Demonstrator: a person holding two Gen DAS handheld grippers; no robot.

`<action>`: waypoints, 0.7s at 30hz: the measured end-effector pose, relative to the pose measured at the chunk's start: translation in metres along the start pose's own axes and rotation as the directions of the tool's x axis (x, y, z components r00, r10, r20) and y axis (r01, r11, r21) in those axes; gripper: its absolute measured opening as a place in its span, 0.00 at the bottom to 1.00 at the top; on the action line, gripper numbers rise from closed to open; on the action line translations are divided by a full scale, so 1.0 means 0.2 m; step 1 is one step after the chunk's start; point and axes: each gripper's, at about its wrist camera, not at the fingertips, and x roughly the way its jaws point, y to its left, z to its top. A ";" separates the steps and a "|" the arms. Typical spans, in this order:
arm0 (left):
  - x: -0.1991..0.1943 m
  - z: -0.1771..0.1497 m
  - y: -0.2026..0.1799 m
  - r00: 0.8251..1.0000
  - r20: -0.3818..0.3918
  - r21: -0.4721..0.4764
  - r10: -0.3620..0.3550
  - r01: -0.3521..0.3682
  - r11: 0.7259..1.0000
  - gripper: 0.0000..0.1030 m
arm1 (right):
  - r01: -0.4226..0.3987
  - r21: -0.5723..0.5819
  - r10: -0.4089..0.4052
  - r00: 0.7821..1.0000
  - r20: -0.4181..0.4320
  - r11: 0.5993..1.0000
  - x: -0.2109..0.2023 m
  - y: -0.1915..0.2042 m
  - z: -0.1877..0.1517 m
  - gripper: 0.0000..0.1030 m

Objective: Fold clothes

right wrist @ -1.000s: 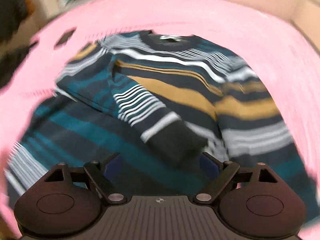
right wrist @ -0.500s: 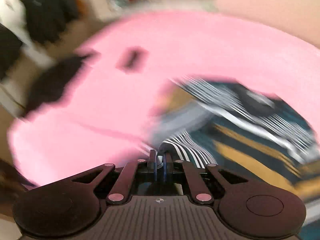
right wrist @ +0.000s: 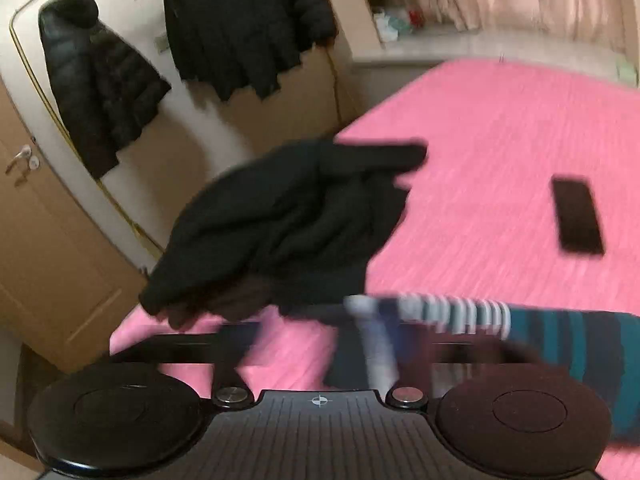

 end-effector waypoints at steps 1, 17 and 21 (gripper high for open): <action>0.02 0.01 0.01 1.000 0.005 0.000 -0.013 0.013 1.000 0.28 | -0.013 -0.008 0.013 1.000 -0.002 1.000 -0.01 0.00 -0.05 0.90; 0.49 0.21 -0.75 0.949 -0.039 0.349 -0.314 0.307 0.885 0.29 | 0.642 0.452 -0.562 0.765 -0.315 0.620 -1.98 -0.95 -1.57 0.71; 0.63 0.17 -0.99 0.943 -0.104 0.382 -0.317 0.332 0.862 0.30 | 0.689 0.510 -0.585 0.718 -0.378 0.515 -2.38 -1.17 -1.87 0.65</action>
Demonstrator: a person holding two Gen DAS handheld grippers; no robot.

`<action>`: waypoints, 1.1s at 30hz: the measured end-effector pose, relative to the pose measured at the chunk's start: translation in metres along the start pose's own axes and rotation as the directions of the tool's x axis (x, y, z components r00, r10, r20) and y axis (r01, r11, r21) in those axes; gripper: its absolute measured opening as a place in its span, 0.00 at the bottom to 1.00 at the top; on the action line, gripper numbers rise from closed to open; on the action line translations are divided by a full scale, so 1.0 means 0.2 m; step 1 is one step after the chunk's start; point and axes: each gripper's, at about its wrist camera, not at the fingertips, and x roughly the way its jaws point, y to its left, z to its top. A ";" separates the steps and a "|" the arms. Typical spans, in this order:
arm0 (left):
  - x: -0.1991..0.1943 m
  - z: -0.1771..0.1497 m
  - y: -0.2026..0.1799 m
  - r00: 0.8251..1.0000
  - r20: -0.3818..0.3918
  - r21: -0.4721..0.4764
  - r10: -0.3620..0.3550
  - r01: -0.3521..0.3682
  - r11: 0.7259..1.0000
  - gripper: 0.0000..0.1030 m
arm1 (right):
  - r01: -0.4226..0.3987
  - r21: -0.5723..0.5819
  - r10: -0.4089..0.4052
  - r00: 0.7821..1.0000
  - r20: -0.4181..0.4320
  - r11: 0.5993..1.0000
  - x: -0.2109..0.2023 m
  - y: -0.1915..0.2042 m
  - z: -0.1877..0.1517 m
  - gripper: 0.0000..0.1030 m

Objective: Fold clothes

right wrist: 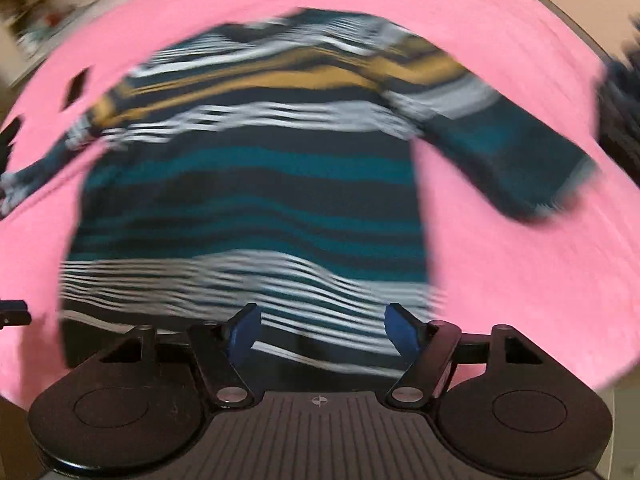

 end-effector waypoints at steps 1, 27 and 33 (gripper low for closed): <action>0.05 0.00 -0.04 1.000 -0.016 0.000 0.001 -0.001 1.000 0.30 | 0.001 0.019 -0.001 1.000 -0.003 1.000 0.01 -0.08 -0.01 0.64; 0.33 -0.01 -0.24 0.988 -0.151 -0.163 -0.023 -0.002 0.987 0.17 | -0.057 0.110 0.071 0.989 -0.130 0.992 0.04 -0.61 -0.12 0.02; 0.09 0.01 -0.36 0.980 -0.178 -0.019 -0.085 0.083 0.996 0.00 | -0.035 0.012 0.036 0.988 -0.150 0.999 -0.07 -0.56 -0.03 0.02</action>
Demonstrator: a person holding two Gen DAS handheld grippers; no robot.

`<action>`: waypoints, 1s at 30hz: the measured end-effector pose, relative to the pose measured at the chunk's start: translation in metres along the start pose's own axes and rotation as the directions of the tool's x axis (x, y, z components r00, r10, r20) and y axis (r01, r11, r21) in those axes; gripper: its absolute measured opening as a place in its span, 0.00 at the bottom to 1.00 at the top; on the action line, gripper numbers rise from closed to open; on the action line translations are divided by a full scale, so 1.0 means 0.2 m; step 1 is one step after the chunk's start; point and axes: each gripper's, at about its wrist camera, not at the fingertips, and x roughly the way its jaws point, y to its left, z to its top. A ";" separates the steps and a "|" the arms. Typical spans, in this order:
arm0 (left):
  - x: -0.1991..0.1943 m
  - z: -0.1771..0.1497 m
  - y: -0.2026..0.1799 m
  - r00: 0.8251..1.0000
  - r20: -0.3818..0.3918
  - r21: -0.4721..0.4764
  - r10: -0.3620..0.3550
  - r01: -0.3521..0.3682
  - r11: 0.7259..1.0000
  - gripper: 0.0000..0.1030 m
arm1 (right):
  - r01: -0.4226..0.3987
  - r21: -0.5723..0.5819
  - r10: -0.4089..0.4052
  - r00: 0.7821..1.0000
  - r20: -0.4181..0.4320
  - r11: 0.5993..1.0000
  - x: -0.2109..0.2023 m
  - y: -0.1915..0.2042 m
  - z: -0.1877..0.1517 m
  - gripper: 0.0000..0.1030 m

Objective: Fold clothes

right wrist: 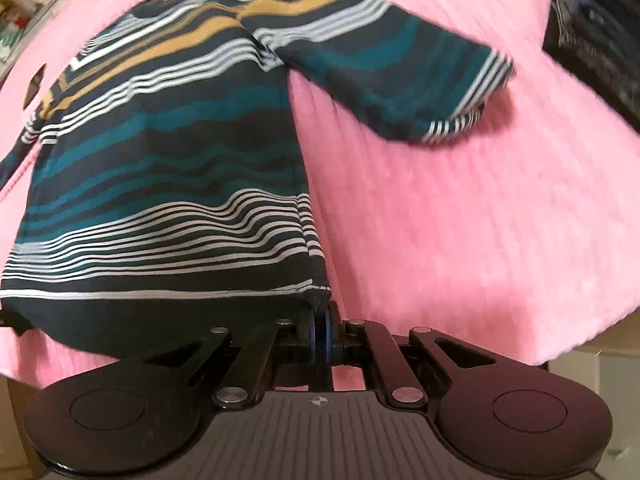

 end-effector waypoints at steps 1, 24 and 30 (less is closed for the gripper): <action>-0.06 -0.03 -0.02 1.000 -0.010 0.014 -0.014 0.014 1.000 0.00 | 0.010 -0.020 -0.010 1.000 -0.009 1.000 -0.04 0.01 -0.01 0.02; 0.01 0.14 0.05 0.969 -0.091 0.006 0.229 -0.229 0.973 0.26 | 0.143 0.124 -0.171 0.950 0.261 0.982 0.03 -0.38 0.27 0.81; 0.16 0.35 -0.15 0.971 -0.086 0.075 0.221 -0.215 0.974 0.28 | -0.061 0.379 -0.102 0.912 0.396 0.923 0.10 -0.81 0.37 0.81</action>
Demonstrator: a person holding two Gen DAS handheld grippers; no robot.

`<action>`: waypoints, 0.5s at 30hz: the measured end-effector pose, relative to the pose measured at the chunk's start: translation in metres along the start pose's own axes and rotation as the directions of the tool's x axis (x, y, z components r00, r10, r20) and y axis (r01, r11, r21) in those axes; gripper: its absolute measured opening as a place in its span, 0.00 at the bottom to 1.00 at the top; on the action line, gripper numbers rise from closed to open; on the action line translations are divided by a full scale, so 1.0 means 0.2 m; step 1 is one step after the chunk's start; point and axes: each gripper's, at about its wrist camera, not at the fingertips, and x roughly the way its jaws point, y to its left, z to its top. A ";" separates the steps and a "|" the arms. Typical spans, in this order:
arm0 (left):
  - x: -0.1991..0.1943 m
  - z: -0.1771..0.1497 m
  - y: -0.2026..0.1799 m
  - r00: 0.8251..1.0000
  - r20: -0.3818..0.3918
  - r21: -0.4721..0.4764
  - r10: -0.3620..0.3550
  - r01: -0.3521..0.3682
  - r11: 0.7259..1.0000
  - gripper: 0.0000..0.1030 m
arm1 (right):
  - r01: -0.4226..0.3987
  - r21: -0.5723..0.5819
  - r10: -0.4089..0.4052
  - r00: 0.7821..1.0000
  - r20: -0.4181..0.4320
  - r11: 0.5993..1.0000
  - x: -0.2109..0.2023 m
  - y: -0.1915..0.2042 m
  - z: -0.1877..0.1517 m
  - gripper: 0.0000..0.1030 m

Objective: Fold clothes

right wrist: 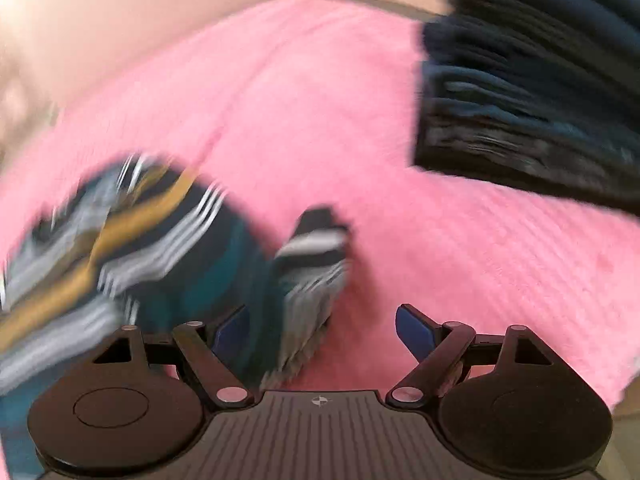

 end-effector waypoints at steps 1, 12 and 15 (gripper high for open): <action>0.02 0.03 -0.04 1.000 -0.004 0.013 -0.004 0.004 1.000 0.30 | -0.025 0.041 0.025 1.000 -0.008 0.999 0.04 -0.04 0.01 0.81; 0.11 0.27 -0.31 0.999 -0.052 0.146 0.009 -0.002 0.989 0.33 | -0.136 -0.073 0.137 0.991 0.004 0.988 0.13 0.24 0.04 0.10; 0.08 0.33 -0.34 0.999 -0.037 0.179 0.014 -0.007 0.984 0.34 | -0.125 -0.049 0.129 0.989 0.079 0.991 -0.04 0.25 0.07 0.10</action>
